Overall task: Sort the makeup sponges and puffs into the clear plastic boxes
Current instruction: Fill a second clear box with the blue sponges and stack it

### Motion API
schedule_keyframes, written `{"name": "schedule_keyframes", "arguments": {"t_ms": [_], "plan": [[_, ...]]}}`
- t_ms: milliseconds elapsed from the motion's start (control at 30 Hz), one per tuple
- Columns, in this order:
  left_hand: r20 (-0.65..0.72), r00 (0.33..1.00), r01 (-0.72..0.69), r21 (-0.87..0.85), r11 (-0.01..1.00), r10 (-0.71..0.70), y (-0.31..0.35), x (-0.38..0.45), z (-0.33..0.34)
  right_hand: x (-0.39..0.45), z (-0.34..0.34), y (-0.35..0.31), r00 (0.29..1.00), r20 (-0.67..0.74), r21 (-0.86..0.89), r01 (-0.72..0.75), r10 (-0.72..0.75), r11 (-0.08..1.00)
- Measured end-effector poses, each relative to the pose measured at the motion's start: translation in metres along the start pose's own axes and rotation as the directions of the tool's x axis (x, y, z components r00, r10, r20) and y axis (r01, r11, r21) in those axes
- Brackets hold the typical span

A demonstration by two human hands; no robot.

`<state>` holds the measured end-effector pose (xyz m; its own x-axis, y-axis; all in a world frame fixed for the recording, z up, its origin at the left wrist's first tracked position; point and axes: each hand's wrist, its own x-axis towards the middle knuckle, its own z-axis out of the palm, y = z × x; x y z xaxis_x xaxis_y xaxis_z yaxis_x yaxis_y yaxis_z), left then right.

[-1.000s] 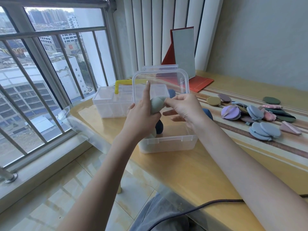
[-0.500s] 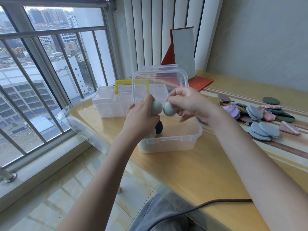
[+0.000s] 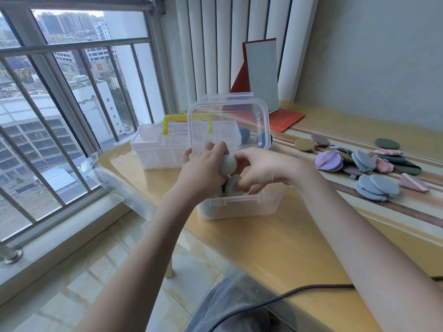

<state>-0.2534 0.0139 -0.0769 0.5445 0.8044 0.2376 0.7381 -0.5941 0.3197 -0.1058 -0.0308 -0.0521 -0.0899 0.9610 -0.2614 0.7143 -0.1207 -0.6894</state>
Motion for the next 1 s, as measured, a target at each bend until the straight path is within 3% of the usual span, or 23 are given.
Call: {"name": "schedule_keyframes", "arguments": {"t_ms": [133,300,600,700,800,1000], "plan": [[0.027,1.0,-0.014,0.043,0.999,0.013,0.003,0.003,-0.002,0.0,-0.001,0.001,1.0,0.016,-0.006,0.005,-0.005,1.0],[-0.106,0.994,-0.03,-0.075,0.997,0.022,0.0,0.003,-0.002,0.0,0.0,0.0,1.0,0.03,0.009,0.004,-0.004,1.0],[-0.2,0.978,-0.079,-0.127,0.989,0.052,-0.003,0.005,0.004,0.001,0.013,-0.001,0.992,-0.111,0.043,0.068,-0.063,0.997],[-0.223,0.975,-0.069,-0.224,0.972,0.018,-0.003,0.005,0.002,0.003,0.016,0.0,0.984,-0.158,0.044,0.086,-0.078,0.995],[-0.255,0.964,-0.031,-0.397,0.917,-0.077,-0.005,0.003,0.0,0.003,0.014,0.001,0.986,-0.156,0.072,0.071,-0.059,0.995],[-0.206,0.93,0.073,-0.707,0.704,-0.303,-0.018,-0.004,-0.003,0.003,0.012,0.003,0.994,-0.097,0.188,0.068,-0.05,0.98]]}}
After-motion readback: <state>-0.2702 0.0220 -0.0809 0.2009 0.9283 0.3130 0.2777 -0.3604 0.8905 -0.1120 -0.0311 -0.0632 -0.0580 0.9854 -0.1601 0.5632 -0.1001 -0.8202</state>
